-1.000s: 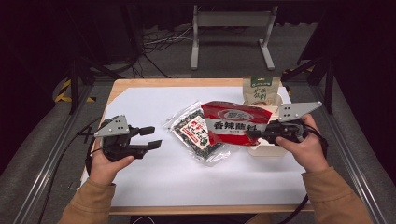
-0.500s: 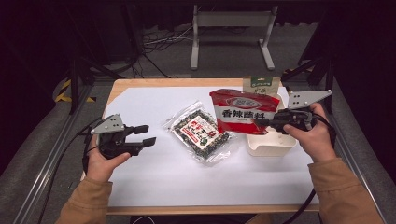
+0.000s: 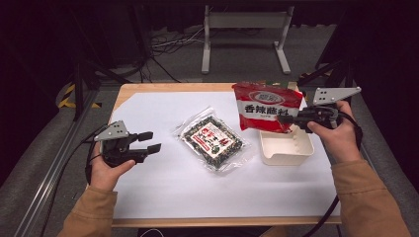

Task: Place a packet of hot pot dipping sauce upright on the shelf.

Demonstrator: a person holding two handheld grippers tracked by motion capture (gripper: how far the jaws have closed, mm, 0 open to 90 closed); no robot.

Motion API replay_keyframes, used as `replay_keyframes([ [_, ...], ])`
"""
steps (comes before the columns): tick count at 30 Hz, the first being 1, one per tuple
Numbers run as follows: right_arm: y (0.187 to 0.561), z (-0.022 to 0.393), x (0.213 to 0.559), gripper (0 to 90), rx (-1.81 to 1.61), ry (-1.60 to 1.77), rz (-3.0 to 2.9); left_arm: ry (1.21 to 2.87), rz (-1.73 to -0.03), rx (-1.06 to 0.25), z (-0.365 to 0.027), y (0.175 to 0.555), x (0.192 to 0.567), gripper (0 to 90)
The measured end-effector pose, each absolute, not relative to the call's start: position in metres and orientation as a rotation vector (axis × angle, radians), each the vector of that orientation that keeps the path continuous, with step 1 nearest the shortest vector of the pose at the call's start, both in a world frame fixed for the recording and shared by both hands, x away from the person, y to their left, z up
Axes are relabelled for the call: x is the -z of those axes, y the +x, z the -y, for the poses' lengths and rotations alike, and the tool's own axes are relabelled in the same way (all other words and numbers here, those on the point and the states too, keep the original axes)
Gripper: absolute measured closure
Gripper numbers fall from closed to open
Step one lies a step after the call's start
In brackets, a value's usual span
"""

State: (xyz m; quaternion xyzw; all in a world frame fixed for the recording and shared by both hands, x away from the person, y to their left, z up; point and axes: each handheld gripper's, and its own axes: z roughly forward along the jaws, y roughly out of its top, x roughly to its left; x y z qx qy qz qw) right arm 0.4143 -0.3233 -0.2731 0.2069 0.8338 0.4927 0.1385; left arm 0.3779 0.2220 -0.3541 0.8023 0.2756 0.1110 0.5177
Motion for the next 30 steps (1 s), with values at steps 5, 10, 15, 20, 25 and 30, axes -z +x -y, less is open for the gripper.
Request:
replay_keyframes([
  [5,0.423,0.335,0.272,88.2,-1.406,0.636,-2.388,1.928,-0.679,-0.254,-0.224,0.379,0.357,43.8],
  [10,0.429,0.343,0.274,88.3,-1.403,0.666,-2.372,1.93,-0.676,-0.265,-0.226,0.381,0.357,43.9],
  [15,0.434,0.35,0.275,88.3,-1.395,0.695,-2.355,1.927,-0.695,-0.253,-0.226,0.38,0.358,43.9],
  [20,0.44,0.357,0.277,88.4,-1.39,0.731,-2.337,1.927,-0.706,-0.257,-0.229,0.379,0.359,43.9],
  [25,0.447,0.364,0.281,88.4,-1.384,0.767,-2.323,1.923,-0.712,-0.257,-0.231,0.377,0.36,43.9],
  [30,0.455,0.368,0.285,88.4,-1.386,0.797,-2.321,1.926,-0.719,-0.265,-0.234,0.376,0.361,43.9],
])
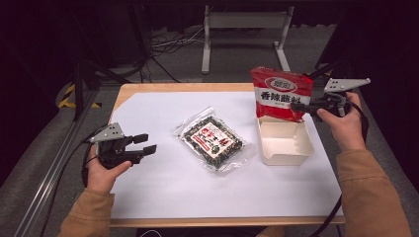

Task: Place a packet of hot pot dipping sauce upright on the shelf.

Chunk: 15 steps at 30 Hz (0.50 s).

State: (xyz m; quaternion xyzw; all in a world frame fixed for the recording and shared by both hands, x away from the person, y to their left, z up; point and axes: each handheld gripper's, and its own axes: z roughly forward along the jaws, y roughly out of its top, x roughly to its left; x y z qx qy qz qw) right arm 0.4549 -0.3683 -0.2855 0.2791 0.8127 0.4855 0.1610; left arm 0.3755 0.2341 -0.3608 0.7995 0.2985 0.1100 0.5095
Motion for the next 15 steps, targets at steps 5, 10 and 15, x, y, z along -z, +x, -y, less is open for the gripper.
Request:
replay_keyframes([
  [5,0.464,0.372,0.291,88.4,-1.392,0.827,-2.317,1.919,-0.734,-0.265,-0.237,0.372,0.362,43.9],
  [10,0.472,0.375,0.296,88.4,-1.394,0.846,-2.318,1.914,-0.756,-0.267,-0.242,0.368,0.362,43.8],
  [15,0.48,0.378,0.304,88.5,-1.4,0.861,-2.325,1.909,-0.762,-0.272,-0.244,0.366,0.363,43.8],
])
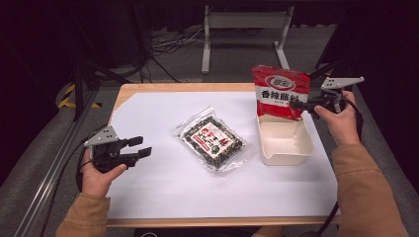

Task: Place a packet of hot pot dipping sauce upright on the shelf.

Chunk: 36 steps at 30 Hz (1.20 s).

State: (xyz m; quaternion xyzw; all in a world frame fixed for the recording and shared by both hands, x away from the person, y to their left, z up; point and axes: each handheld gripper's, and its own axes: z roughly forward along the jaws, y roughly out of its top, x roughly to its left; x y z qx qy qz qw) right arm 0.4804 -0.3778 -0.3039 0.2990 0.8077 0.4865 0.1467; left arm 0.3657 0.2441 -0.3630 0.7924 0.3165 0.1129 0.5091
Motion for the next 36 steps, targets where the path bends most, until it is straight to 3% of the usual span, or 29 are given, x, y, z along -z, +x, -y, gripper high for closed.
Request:
replay_keyframes([
  [36,0.504,0.378,0.346,88.5,-1.245,0.988,-2.308,1.906,-0.787,-0.273,-0.25,0.362,0.366,43.7],
])
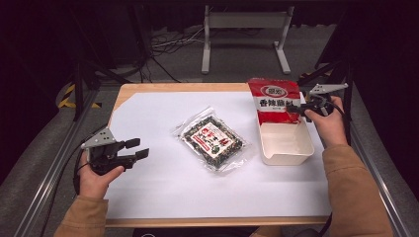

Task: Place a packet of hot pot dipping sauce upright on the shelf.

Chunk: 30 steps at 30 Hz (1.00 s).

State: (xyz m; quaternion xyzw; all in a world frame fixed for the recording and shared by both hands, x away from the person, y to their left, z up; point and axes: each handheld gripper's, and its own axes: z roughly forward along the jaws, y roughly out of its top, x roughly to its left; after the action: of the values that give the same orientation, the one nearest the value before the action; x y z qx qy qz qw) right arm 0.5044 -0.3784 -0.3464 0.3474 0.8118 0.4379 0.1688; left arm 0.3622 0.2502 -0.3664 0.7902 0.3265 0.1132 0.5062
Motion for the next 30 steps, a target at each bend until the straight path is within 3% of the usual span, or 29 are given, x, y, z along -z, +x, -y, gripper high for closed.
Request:
replay_keyframes([
  [30,0.504,0.367,0.372,88.5,-0.975,1.112,-2.287,1.911,-0.784,-0.259,-0.246,0.364,0.367,43.1],
])
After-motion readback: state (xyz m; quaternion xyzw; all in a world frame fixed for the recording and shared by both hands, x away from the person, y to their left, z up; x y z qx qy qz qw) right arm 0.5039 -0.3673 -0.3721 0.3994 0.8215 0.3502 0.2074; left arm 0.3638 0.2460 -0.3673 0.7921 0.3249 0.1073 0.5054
